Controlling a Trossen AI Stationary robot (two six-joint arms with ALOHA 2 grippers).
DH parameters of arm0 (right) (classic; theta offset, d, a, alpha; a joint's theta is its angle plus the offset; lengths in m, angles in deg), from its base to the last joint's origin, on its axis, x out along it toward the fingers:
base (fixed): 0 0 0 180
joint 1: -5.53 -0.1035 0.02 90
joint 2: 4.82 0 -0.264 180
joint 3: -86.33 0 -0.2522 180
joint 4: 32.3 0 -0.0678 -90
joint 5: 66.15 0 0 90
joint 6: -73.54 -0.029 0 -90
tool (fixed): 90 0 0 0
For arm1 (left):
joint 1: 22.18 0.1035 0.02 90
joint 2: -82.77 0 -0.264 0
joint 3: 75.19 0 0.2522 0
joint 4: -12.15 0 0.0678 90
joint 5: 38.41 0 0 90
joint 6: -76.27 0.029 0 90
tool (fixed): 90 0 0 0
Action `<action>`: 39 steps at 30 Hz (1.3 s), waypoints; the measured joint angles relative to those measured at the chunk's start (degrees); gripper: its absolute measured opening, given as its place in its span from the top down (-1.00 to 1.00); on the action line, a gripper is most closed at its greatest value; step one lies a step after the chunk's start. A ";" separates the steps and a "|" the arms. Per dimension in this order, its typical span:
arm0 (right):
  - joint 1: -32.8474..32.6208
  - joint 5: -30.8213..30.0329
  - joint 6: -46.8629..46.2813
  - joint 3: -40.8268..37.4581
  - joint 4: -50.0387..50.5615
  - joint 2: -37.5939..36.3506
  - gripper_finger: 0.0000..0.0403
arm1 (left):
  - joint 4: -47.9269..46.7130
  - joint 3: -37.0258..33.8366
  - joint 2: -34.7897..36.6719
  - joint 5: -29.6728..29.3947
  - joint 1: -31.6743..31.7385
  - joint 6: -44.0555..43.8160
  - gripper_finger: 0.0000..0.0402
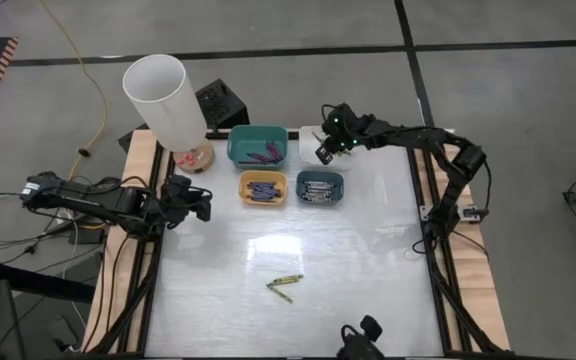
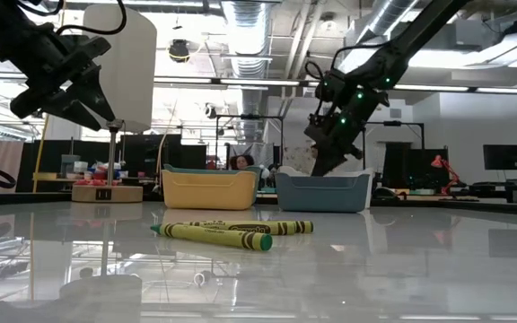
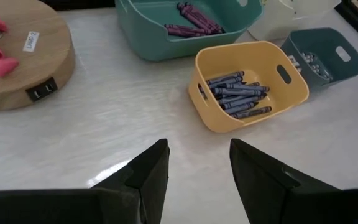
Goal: Sort crayons
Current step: Put the green crayon into the white bin
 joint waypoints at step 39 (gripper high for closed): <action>-16.22 -1.16 11.88 33.28 25.51 1.38 0.49 | 0.04 0.00 -0.01 4.28 0.00 -0.50 0.20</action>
